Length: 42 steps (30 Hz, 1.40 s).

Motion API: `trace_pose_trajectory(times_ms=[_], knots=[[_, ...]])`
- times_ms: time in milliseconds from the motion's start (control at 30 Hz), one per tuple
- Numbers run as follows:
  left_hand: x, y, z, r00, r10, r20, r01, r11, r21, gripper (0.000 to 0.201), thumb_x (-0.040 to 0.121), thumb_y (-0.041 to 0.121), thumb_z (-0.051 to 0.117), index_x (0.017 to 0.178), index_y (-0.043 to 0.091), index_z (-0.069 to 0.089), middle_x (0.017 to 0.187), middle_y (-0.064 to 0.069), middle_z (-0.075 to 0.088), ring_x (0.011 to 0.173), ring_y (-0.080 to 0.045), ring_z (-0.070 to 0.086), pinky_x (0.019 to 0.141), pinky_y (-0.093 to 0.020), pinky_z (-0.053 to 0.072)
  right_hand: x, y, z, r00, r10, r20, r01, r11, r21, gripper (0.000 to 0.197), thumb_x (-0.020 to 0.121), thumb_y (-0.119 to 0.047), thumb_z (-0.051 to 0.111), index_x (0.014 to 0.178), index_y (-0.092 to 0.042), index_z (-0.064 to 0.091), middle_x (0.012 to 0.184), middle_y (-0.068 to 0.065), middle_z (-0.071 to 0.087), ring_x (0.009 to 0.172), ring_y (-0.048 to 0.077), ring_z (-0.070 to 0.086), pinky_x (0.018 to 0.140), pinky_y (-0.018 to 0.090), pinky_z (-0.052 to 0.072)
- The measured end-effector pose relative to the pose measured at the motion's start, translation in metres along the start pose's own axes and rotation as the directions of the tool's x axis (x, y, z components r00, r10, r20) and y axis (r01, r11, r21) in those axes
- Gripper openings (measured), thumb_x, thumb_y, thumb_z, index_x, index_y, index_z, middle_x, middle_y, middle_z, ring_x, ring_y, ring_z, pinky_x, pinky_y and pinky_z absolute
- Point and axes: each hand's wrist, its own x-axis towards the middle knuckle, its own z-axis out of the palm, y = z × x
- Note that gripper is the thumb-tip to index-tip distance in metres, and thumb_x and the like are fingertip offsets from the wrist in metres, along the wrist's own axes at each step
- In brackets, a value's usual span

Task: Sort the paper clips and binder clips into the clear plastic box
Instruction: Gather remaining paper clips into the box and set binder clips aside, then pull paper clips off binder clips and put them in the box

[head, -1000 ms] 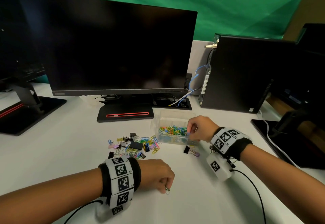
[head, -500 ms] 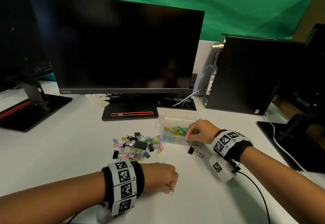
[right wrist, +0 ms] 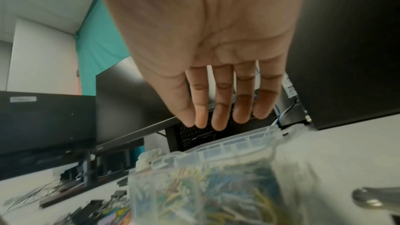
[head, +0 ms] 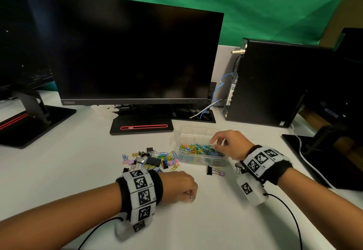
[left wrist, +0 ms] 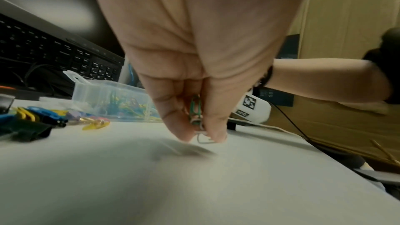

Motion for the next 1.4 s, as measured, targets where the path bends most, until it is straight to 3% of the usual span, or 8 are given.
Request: trace_pose_trajectory(times_ms=[100, 333, 500, 800, 1000, 1133, 1267, 1400], knots=[[0.008, -0.007, -0.014, 0.993, -0.011, -0.121, 0.006, 0.999, -0.037, 0.024, 0.095, 0.019, 0.048, 0.112, 0.006, 0.061, 0.113, -0.012, 0.058, 0.104, -0.024, 0.053, 0.084, -0.024, 0.036, -0.009, 0.021, -0.010, 0.996, 0.069, -0.053, -0.070, 0.997, -0.024, 0.013, 0.087, -0.022, 0.060, 0.098, -0.027, 0.064, 0.091, -0.002, 0.062, 0.067, 0.001, 0.049, 0.072, 0.021, 0.037], [0.043, -0.020, -0.044, 0.893, -0.166, -0.419, 0.096, 0.978, -0.183, 0.023, 0.092, 0.016, 0.053, 0.112, 0.008, 0.062, 0.111, -0.011, 0.061, 0.085, -0.011, 0.046, 0.068, -0.014, 0.029, -0.041, 0.048, -0.021, 0.857, 0.416, 0.305, -0.357, 0.905, -0.231, 0.045, 0.075, -0.032, 0.073, 0.115, -0.030, 0.053, 0.095, -0.005, 0.051, 0.090, 0.016, 0.053, 0.060, 0.018, 0.042], [0.068, -0.026, -0.052, 0.848, -0.303, -0.434, 0.191, 0.940, -0.283, 0.022, 0.092, 0.015, 0.055, 0.110, 0.007, 0.064, 0.114, -0.013, 0.062, 0.103, -0.025, 0.057, 0.080, -0.022, 0.038, -0.047, 0.050, -0.014, 0.880, 0.368, 0.300, -0.321, 0.927, -0.195, 0.046, 0.069, -0.023, 0.076, 0.104, -0.036, 0.050, 0.093, -0.005, 0.055, 0.084, 0.015, 0.054, 0.072, 0.023, 0.046], [0.078, -0.036, -0.043, 0.867, -0.332, -0.372, 0.254, 0.936, -0.245, 0.041, 0.090, -0.004, 0.046, 0.124, 0.016, 0.058, 0.127, -0.013, 0.049, 0.114, -0.029, 0.051, 0.096, -0.032, 0.042, -0.048, 0.017, -0.001, 0.948, 0.186, 0.259, -0.116, 0.957, -0.264, 0.037, 0.076, -0.027, 0.066, 0.112, -0.030, 0.060, 0.097, -0.001, 0.045, 0.094, 0.018, 0.044, 0.085, 0.027, 0.042], [0.063, -0.039, -0.038, 0.874, -0.231, -0.427, 0.172, 0.970, -0.173, 0.046, 0.088, -0.007, 0.042, 0.123, 0.018, 0.059, 0.130, -0.009, 0.047, 0.121, -0.025, 0.046, 0.105, -0.033, 0.037, -0.047, -0.004, 0.008, 0.934, 0.021, 0.355, 0.036, 0.987, -0.154, 0.031, 0.083, -0.018, 0.058, 0.112, -0.023, 0.067, 0.081, -0.021, 0.058, 0.081, 0.007, 0.047, 0.068, 0.014, 0.033], [0.048, -0.043, -0.036, 0.838, -0.217, -0.500, 0.156, 0.975, -0.161, 0.043, 0.089, -0.005, 0.044, 0.118, 0.021, 0.061, 0.127, -0.003, 0.047, 0.121, -0.022, 0.040, 0.104, -0.039, 0.038, -0.045, -0.008, 0.007, 0.935, 0.033, 0.353, 0.016, 0.991, -0.134, 0.030, 0.083, -0.018, 0.060, 0.111, -0.026, 0.069, 0.079, -0.009, 0.060, 0.073, 0.005, 0.049, 0.071, 0.016, 0.038], [0.029, -0.046, -0.036, 0.800, -0.232, -0.553, 0.179, 0.973, -0.149, 0.029, 0.091, 0.004, 0.047, 0.108, 0.021, 0.063, 0.119, -0.001, 0.048, 0.113, -0.018, 0.042, 0.099, -0.032, 0.039, -0.043, -0.009, 0.009, 0.952, 0.070, 0.298, -0.011, 0.980, -0.196, 0.037, 0.085, -0.018, 0.058, 0.120, -0.030, 0.063, 0.105, 0.000, 0.069, 0.089, 0.015, 0.054, 0.078, 0.021, 0.041], [0.012, -0.054, -0.035, 0.833, -0.290, -0.472, 0.254, 0.957, -0.141, 0.025, 0.091, 0.009, 0.047, 0.109, 0.020, 0.061, 0.115, -0.002, 0.050, 0.108, -0.018, 0.048, 0.094, -0.029, 0.041, -0.043, -0.008, 0.016, 0.933, 0.125, 0.337, -0.052, 0.975, -0.215, 0.038, 0.086, -0.028, 0.062, 0.124, -0.025, 0.060, 0.114, -0.002, 0.066, 0.104, 0.018, 0.055, 0.075, 0.018, 0.036]])
